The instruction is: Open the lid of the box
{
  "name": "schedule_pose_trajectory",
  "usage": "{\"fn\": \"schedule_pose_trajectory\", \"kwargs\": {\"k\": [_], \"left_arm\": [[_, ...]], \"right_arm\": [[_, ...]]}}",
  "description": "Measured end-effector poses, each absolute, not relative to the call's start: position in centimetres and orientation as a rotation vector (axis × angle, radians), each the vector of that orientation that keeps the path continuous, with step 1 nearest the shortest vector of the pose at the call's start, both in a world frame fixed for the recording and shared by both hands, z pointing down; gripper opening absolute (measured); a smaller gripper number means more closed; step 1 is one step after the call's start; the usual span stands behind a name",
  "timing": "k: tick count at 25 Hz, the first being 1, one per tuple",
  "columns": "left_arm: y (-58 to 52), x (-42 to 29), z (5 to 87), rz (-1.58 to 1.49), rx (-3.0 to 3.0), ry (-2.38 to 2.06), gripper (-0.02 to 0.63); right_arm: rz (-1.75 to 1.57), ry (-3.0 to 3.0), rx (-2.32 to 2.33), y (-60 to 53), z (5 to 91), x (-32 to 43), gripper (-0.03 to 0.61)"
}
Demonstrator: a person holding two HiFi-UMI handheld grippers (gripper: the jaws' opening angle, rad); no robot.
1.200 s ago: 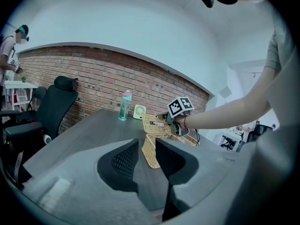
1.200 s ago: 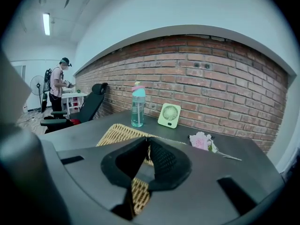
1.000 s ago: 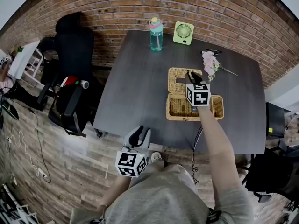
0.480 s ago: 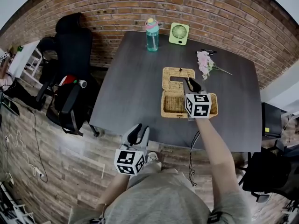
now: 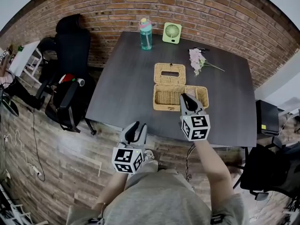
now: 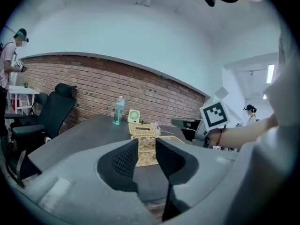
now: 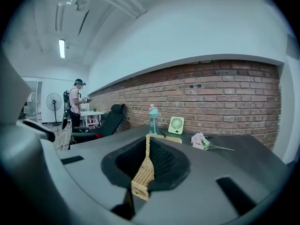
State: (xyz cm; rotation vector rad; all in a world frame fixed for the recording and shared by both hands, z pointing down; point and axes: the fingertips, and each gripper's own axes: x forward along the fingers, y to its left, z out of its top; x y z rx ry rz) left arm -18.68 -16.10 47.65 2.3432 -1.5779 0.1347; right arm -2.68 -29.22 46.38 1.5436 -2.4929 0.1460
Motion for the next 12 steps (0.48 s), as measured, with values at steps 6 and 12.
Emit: {"fn": "schedule_pose_trajectory", "kwargs": {"k": [6, 12], "left_arm": [[-13.5, -16.8, 46.7, 0.117, 2.359, -1.594, 0.115], [-10.8, -15.1, 46.2, 0.114, 2.373, -1.594, 0.115]], "right_arm": [[0.157, -2.522, 1.589, -22.8, 45.6, -0.3, 0.005], [0.155, -2.551, 1.613, -17.4, 44.6, 1.5, 0.003]]}}
